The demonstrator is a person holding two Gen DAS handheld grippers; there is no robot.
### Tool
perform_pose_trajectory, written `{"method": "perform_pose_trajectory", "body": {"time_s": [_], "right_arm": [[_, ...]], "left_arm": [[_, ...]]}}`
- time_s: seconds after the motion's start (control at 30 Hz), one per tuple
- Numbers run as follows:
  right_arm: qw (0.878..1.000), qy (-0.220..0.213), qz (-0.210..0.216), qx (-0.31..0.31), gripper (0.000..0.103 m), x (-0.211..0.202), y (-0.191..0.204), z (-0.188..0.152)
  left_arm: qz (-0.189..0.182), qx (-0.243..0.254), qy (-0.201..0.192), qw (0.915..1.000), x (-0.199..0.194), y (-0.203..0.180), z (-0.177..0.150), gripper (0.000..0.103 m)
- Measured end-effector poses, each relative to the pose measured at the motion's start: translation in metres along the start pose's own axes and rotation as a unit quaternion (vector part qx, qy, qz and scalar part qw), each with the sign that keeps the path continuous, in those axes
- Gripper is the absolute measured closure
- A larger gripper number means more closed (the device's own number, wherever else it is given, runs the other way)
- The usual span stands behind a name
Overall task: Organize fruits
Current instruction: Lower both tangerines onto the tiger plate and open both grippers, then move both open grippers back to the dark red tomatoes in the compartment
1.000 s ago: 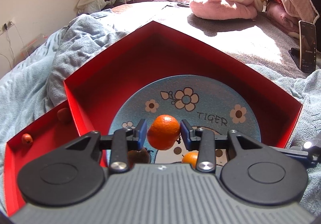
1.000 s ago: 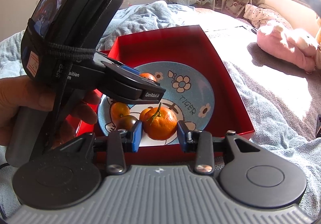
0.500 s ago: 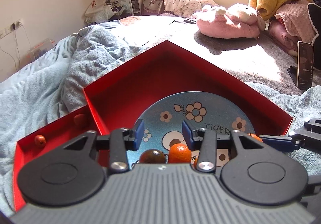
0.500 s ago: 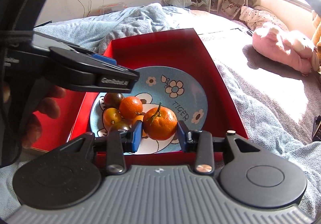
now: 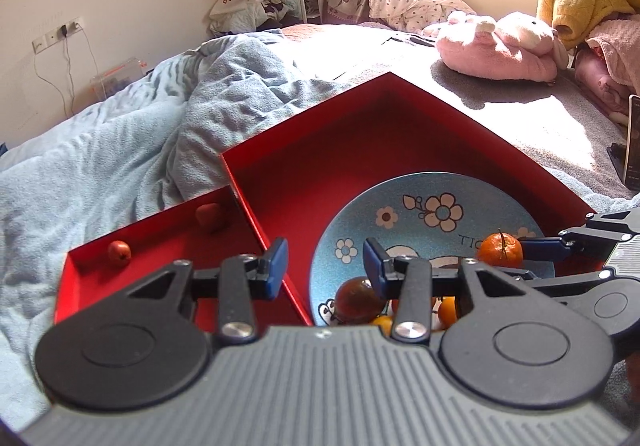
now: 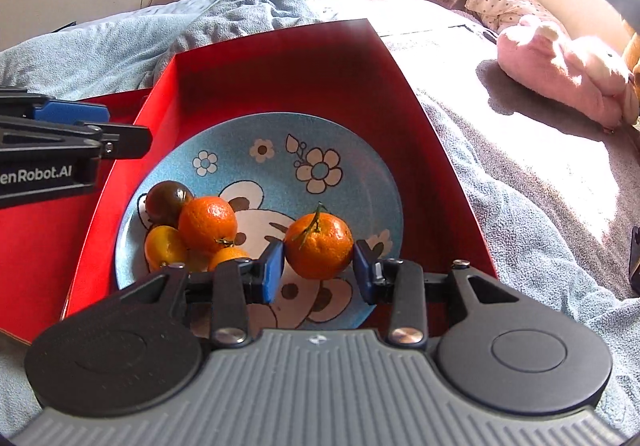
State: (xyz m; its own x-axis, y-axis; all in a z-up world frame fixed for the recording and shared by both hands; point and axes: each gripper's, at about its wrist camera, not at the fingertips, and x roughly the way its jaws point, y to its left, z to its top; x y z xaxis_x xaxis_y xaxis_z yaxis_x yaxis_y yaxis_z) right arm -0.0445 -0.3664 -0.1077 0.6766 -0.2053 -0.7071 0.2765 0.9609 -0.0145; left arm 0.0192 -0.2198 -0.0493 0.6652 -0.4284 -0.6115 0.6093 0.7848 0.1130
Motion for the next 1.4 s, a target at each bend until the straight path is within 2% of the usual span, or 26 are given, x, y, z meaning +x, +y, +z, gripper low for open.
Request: {"method": "perform_pose_trajectory", "body": {"time_s": [0.23, 0.53, 0.57, 0.6, 0.67, 0.7, 0.9, 1.1, 1.27, 1.4], "right_arm": [[1.000, 0.006, -0.009, -0.013, 0.060, 0.019, 0.006, 0.013], [0.999, -0.010, -0.010, -0.029, 0.059, 0.025, 0.009, 0.024], [0.999, -0.013, -0.009, -0.028, 0.052, 0.024, 0.009, 0.024], [0.999, -0.018, -0.010, -0.027, 0.041, 0.023, 0.009, 0.025], [0.999, -0.034, -0.015, -0.031, 0.028, 0.018, 0.010, 0.025], [0.999, -0.039, -0.016, -0.033, 0.028, 0.016, 0.011, 0.026], [0.997, -0.063, 0.007, -0.037, 0.028, -0.001, 0.025, 0.036], [0.993, -0.082, 0.064, -0.063, 0.029, -0.009, 0.077, 0.059], [0.987, -0.083, 0.108, -0.090, 0.039, 0.006, 0.130, 0.086], [0.986, -0.058, 0.128, -0.094, 0.046, 0.037, 0.163, 0.108]], "left_arm": [[0.015, -0.021, 0.004, 0.9997, 0.001, 0.019, -0.003, 0.058], [0.029, -0.038, 0.007, 0.9988, 0.002, 0.040, -0.009, 0.058], [0.031, -0.040, 0.008, 0.9987, 0.002, 0.042, -0.010, 0.058], [0.034, -0.043, 0.009, 0.9984, 0.002, 0.046, -0.010, 0.058], [0.040, -0.054, 0.012, 0.9976, 0.004, 0.054, -0.012, 0.058], [0.044, -0.057, 0.013, 0.9973, 0.005, 0.056, -0.013, 0.058], [0.071, -0.077, 0.018, 0.9943, 0.008, 0.085, -0.019, 0.058], [0.112, -0.110, 0.026, 0.9874, 0.010, 0.124, -0.026, 0.058], [0.133, -0.139, 0.032, 0.9808, 0.013, 0.151, -0.033, 0.058], [0.139, -0.144, 0.029, 0.9793, 0.015, 0.162, -0.034, 0.058]]}}
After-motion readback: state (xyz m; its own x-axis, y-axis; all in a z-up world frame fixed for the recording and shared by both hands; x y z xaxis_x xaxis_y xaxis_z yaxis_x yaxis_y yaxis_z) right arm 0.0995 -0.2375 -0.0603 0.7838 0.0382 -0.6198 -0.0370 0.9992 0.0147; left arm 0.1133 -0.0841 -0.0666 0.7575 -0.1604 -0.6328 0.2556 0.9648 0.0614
